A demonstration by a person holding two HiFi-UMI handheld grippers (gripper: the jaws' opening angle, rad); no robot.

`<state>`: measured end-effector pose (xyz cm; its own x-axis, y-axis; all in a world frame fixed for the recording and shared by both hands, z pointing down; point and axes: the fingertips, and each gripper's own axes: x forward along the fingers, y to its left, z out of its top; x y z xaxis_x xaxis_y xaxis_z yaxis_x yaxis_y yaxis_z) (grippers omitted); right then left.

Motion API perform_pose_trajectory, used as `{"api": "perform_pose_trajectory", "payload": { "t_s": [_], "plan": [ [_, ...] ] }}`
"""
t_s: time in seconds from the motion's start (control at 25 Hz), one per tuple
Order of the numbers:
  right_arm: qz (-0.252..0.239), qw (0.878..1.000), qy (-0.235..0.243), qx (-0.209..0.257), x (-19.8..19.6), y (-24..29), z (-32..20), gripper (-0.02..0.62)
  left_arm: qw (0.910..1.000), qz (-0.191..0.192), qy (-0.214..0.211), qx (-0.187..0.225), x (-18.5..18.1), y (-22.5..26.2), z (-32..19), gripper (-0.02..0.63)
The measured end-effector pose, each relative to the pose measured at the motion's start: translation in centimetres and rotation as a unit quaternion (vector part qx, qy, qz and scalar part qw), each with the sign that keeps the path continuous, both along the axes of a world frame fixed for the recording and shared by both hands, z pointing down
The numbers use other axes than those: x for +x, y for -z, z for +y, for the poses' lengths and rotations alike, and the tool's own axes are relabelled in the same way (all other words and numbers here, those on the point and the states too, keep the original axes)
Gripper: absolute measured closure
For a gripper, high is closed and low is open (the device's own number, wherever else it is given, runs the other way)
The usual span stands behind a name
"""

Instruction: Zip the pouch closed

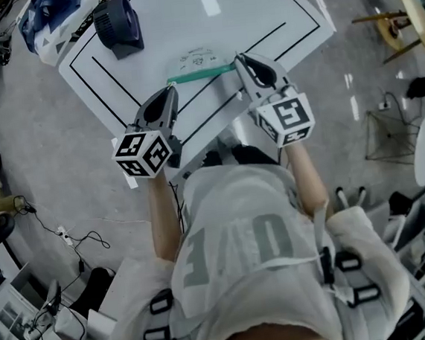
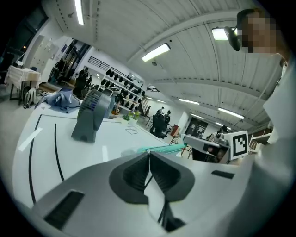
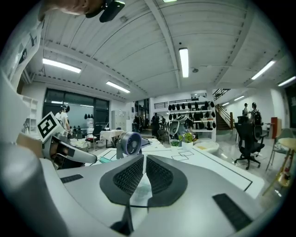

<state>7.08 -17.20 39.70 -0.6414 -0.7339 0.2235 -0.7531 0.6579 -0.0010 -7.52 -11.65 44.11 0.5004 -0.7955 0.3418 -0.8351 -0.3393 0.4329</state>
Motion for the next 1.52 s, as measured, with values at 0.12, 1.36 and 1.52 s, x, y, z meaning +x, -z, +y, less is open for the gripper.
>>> {"api": "perform_pose_trajectory", "payload": {
  "t_s": [0.12,1.36,1.52],
  "plan": [
    [0.0,0.999,0.006,-0.031,-0.2,-2.4,1.5,0.578,0.9991,0.014,0.021,-0.034,-0.3,-2.0,1.4,0.598],
    [0.015,0.999,-0.03,-0.023,0.1,-0.5,-3.7,0.425,0.9923,-0.001,0.076,0.098,-3.0,6.7,-6.1,0.437],
    [-0.003,0.999,-0.045,0.019,-0.5,3.3,-5.3,0.425,0.9838,-0.049,0.084,0.151,-2.6,10.7,-8.5,0.438]
  ]
}}
